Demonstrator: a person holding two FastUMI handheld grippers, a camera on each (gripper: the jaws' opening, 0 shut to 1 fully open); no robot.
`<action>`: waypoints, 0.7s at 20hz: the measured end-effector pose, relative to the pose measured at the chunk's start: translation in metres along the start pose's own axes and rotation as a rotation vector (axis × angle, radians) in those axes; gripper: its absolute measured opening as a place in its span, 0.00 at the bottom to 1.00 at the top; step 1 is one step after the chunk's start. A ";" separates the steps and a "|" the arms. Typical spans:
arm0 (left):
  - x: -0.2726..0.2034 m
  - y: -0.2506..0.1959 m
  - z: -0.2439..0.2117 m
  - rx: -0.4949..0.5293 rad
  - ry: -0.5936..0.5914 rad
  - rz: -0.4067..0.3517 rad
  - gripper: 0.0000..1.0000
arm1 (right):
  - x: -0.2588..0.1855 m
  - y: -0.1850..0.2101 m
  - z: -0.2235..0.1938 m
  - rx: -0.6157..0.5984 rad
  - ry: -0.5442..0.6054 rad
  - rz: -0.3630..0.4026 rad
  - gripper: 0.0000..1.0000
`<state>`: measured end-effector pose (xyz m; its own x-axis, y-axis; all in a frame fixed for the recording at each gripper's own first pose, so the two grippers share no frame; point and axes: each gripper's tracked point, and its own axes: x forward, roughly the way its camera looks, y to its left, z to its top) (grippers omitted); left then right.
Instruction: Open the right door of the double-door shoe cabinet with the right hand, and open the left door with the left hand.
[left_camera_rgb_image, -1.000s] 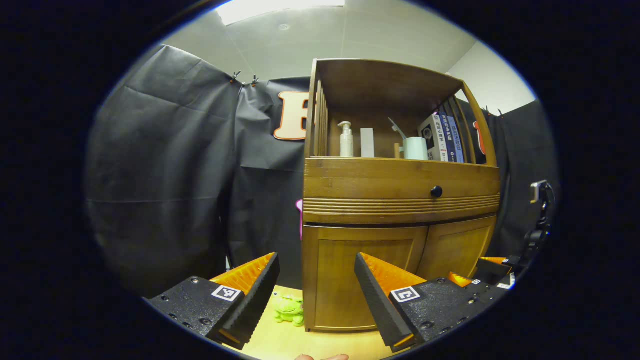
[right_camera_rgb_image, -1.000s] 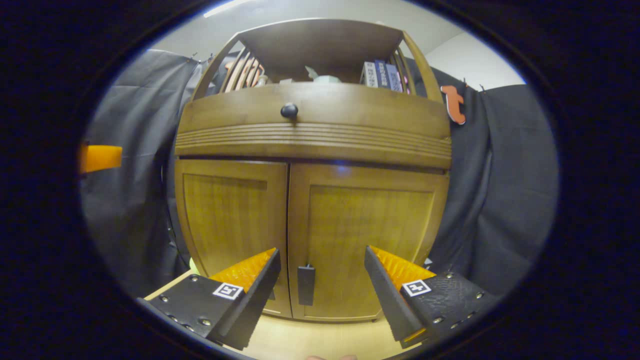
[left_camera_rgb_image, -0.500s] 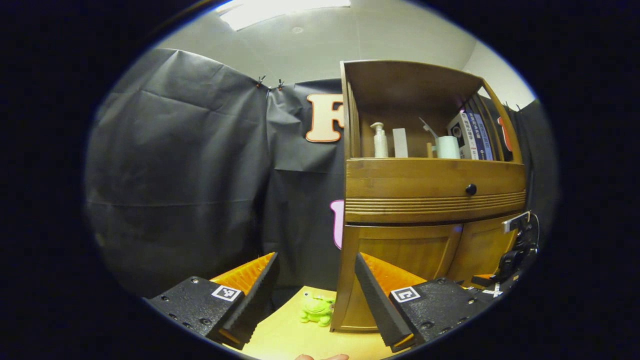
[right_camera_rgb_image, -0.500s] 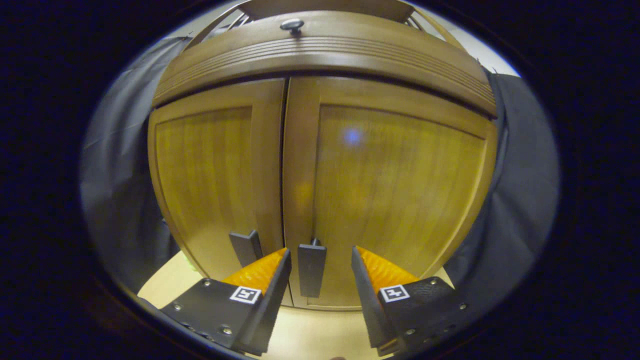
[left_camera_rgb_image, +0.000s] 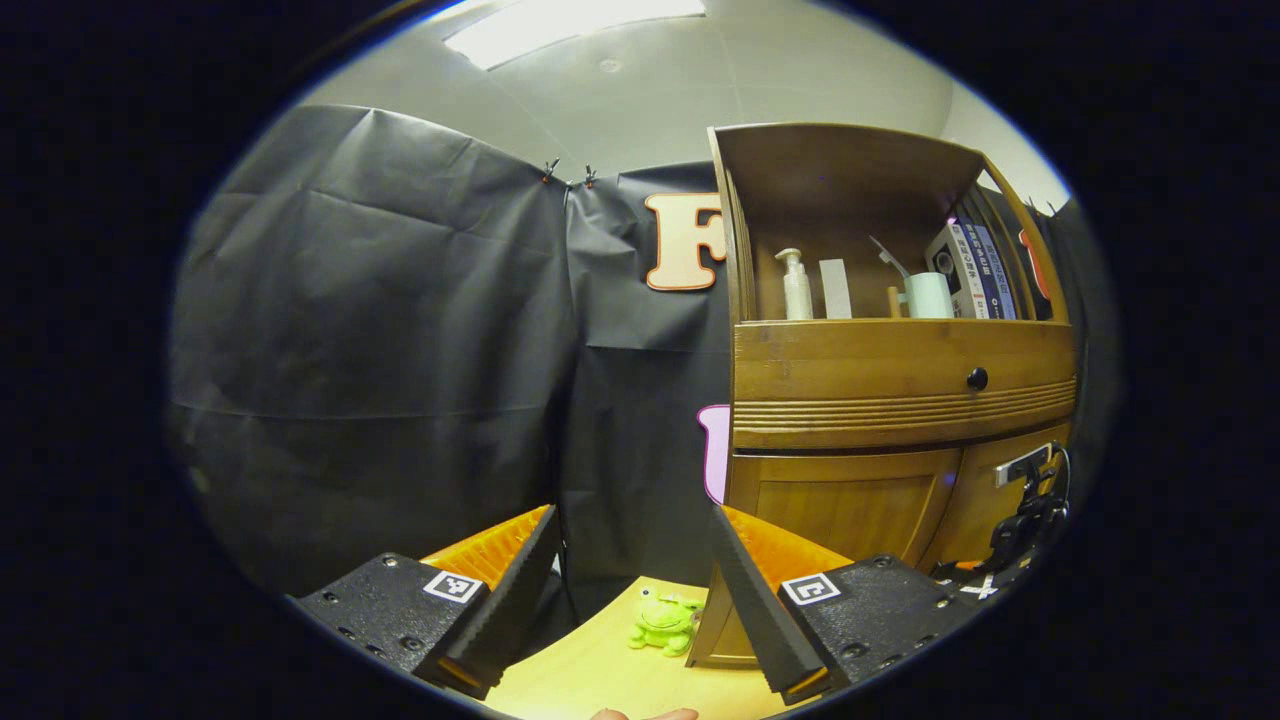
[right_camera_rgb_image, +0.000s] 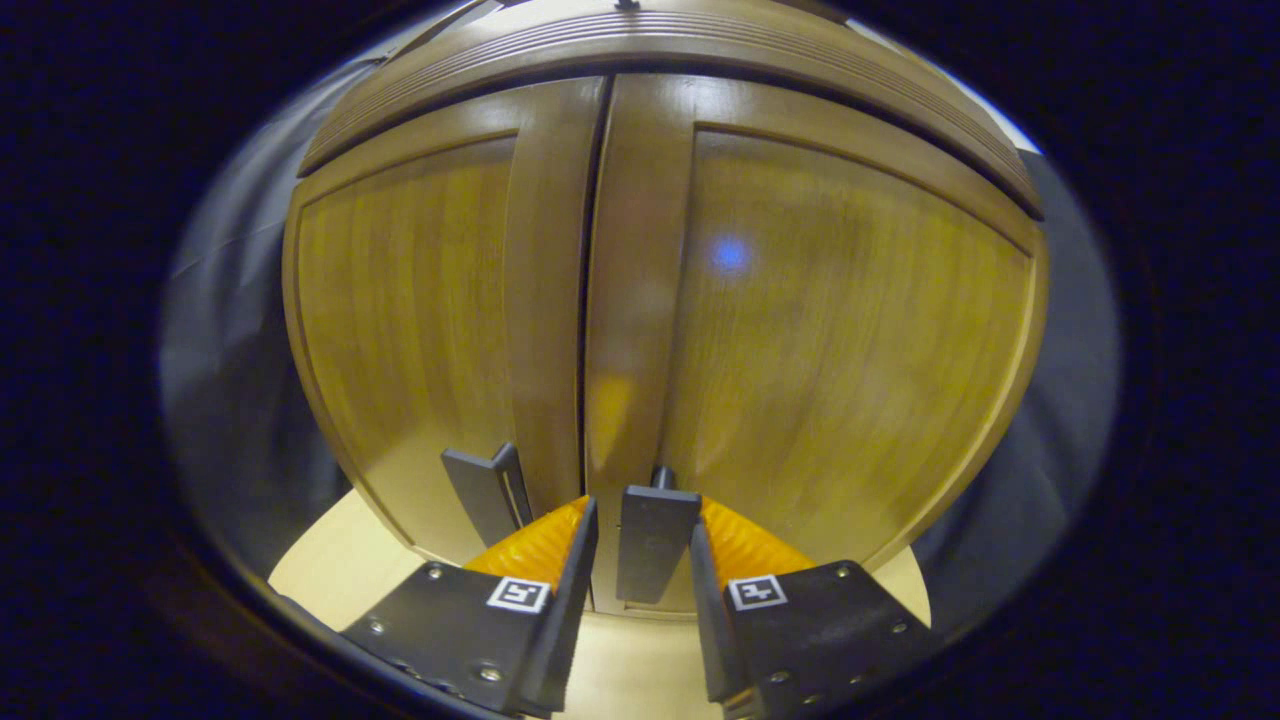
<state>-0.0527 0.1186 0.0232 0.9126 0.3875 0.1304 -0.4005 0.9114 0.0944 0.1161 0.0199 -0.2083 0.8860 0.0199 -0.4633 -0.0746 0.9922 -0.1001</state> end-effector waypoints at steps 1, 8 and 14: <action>-0.001 0.002 0.000 -0.001 0.000 0.003 0.93 | 0.013 0.002 -0.004 0.009 0.000 -0.001 0.46; -0.005 -0.003 0.004 -0.014 -0.012 -0.025 0.87 | 0.013 0.008 -0.005 0.059 -0.015 0.009 0.25; -0.015 -0.001 0.000 -0.016 -0.004 -0.055 0.87 | 0.005 0.008 -0.003 0.077 -0.028 0.000 0.25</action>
<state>-0.0658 0.1121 0.0213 0.9329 0.3361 0.1295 -0.3482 0.9335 0.0861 0.1182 0.0280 -0.2145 0.8985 0.0223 -0.4383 -0.0404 0.9987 -0.0318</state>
